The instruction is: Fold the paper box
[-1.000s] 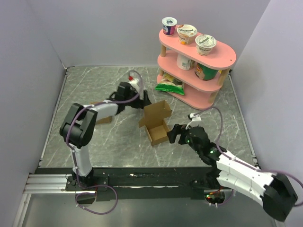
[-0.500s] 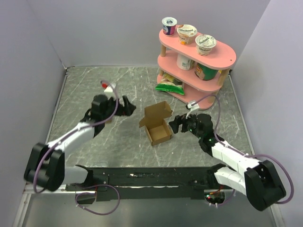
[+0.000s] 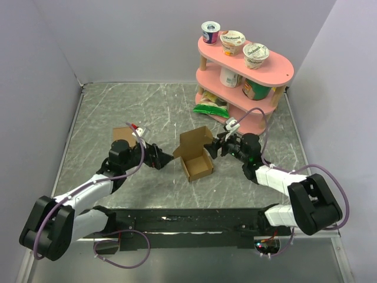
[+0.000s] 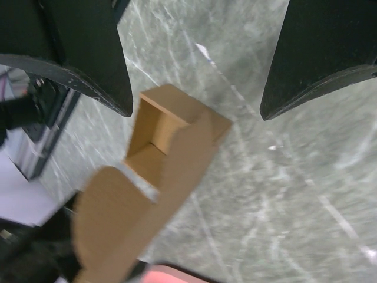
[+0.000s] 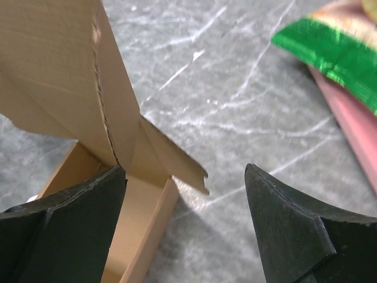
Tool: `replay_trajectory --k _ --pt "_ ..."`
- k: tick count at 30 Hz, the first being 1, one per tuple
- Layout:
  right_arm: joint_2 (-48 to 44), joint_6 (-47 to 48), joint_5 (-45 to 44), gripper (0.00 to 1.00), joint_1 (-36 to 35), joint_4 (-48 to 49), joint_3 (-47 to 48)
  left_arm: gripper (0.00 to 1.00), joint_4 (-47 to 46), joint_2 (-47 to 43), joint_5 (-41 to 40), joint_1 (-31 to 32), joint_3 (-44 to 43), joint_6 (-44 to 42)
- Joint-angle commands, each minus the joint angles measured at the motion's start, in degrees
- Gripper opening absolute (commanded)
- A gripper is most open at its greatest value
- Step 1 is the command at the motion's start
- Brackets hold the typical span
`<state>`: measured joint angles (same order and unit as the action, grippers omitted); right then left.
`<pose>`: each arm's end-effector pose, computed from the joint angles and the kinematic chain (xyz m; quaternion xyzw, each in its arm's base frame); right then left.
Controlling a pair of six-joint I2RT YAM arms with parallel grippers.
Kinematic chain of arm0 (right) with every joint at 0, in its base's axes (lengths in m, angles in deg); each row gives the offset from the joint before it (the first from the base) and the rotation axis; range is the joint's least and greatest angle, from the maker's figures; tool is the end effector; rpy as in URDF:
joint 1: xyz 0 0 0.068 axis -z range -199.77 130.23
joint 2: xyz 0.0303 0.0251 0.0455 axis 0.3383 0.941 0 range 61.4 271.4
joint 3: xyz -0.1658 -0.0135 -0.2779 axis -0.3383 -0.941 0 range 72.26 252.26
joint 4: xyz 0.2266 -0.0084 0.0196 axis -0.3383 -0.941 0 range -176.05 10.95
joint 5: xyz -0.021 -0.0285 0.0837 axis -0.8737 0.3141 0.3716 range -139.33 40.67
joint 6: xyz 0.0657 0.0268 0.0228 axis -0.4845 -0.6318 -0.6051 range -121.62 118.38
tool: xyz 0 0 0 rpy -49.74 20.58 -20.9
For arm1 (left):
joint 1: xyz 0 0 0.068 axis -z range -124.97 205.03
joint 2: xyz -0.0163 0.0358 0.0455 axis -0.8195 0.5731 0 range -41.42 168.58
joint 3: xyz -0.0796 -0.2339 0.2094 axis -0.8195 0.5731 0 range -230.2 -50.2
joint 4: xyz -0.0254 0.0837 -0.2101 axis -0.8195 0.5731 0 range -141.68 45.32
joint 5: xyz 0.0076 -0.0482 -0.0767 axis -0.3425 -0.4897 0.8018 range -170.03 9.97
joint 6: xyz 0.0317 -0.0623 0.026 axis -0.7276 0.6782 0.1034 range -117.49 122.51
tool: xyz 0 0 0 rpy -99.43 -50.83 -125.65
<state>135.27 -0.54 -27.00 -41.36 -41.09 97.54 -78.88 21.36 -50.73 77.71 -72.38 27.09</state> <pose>0.2186 0.1120 0.2765 -0.2696 0.7160 0.2582 0.5899 0.1706 -0.1045 0.2750 0.1441 0.7618 -0.4222 0.4698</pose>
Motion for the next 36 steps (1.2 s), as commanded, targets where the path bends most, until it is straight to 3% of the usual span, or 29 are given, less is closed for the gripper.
replay_trajectory --k 1,10,14,19,24,30,36 --pt "1.72 2.70 2.72 0.87 0.49 7.48 2.23 0.96 -5.76 0.14 4.63 2.63 0.12 -2.87" --pt "4.71 3.31 4.56 0.83 0.58 13.90 1.44 0.93 -4.44 8.22 3.05 6.41 -7.08 -7.35" --pt "6.47 2.87 6.23 0.71 0.58 13.29 2.85 0.89 -4.35 11.31 0.50 9.05 -9.02 -8.66" --pt "5.77 2.61 6.50 0.59 0.58 12.32 2.41 0.72 -2.24 13.06 -4.60 11.25 -10.87 -9.55" --pt "5.68 2.35 7.12 0.40 0.49 9.25 3.64 0.59 2.22 14.21 -11.26 14.05 -12.71 -10.95" --pt "4.97 0.76 6.94 0.32 0.49 10.21 2.23 0.68 2.50 13.42 -21.98 17.31 -11.32 -7.62" --pt "3.92 0.76 8.08 0.26 0.49 7.93 2.41 0.71 4.34 10.08 -22.45 17.40 -9.64 -6.04"
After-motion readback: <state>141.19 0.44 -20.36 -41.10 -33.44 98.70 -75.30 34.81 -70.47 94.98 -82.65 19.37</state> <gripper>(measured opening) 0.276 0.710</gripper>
